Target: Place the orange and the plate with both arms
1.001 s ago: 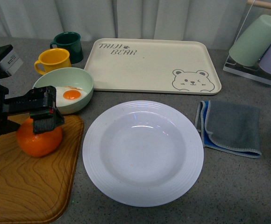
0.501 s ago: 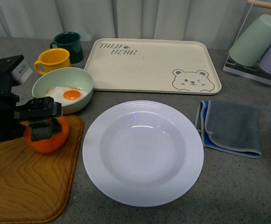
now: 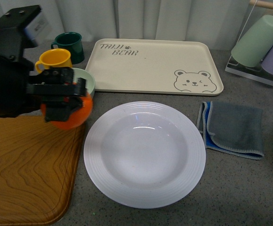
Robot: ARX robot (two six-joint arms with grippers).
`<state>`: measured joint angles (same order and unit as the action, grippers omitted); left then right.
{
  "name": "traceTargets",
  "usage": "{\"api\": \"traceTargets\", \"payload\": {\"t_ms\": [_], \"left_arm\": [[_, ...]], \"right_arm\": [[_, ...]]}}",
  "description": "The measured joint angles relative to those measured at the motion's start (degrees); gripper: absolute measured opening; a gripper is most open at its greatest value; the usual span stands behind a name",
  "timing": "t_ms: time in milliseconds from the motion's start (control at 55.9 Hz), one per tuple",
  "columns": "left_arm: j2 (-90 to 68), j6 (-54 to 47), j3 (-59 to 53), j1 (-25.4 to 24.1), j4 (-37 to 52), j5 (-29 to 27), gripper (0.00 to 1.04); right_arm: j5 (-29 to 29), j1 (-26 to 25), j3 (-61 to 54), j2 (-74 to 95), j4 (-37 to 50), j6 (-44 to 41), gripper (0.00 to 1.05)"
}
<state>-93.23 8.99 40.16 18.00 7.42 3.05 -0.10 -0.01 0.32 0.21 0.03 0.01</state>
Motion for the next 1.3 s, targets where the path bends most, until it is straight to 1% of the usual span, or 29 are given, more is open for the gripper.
{"api": "traceTargets", "payload": {"t_ms": [36,197,340,483,626,894,1162,1180,1198,1251,1305], "left_arm": [[-0.2,-0.3,-0.2,2.2,2.2,-0.4,0.54],[-3.7,-1.1,0.1,8.7,8.8,-3.3,0.54],[-8.5,-2.5,0.7,11.8,14.0,-6.0,0.54],[-12.9,-3.6,2.1,12.9,17.0,-7.0,0.54],[-16.3,-4.4,3.1,13.6,18.2,-7.3,0.54],[-20.7,-7.6,3.4,15.8,18.5,-7.1,0.53],[-21.9,-8.2,3.4,15.8,19.1,-7.5,0.53],[-21.9,-8.3,3.3,15.8,19.2,-7.5,0.54],[-21.9,-8.3,3.3,15.8,19.1,-7.4,0.57],[-21.9,-8.4,3.3,15.8,18.6,-6.9,0.71],[-21.8,-8.5,3.1,16.0,18.5,-6.2,0.81]], "right_arm": [[0.0,0.0,0.0,0.0,0.0,0.0,0.95],[0.0,0.0,0.0,0.0,0.0,0.0,0.95],[0.0,0.0,0.0,0.0,0.0,0.0,0.95],[0.0,0.0,0.0,0.0,0.0,0.0,0.95],[0.0,0.0,0.0,0.0,0.0,0.0,0.95],[0.0,0.0,0.0,0.0,0.0,0.0,0.95],[0.0,0.0,0.0,0.0,0.0,0.0,0.95],[0.0,0.0,0.0,0.0,0.0,0.0,0.95],[0.0,0.0,0.0,0.0,0.0,0.0,0.95],[0.0,0.0,0.0,0.0,0.0,0.0,0.95],[0.0,0.0,0.0,0.0,0.0,0.0,0.95]]}}
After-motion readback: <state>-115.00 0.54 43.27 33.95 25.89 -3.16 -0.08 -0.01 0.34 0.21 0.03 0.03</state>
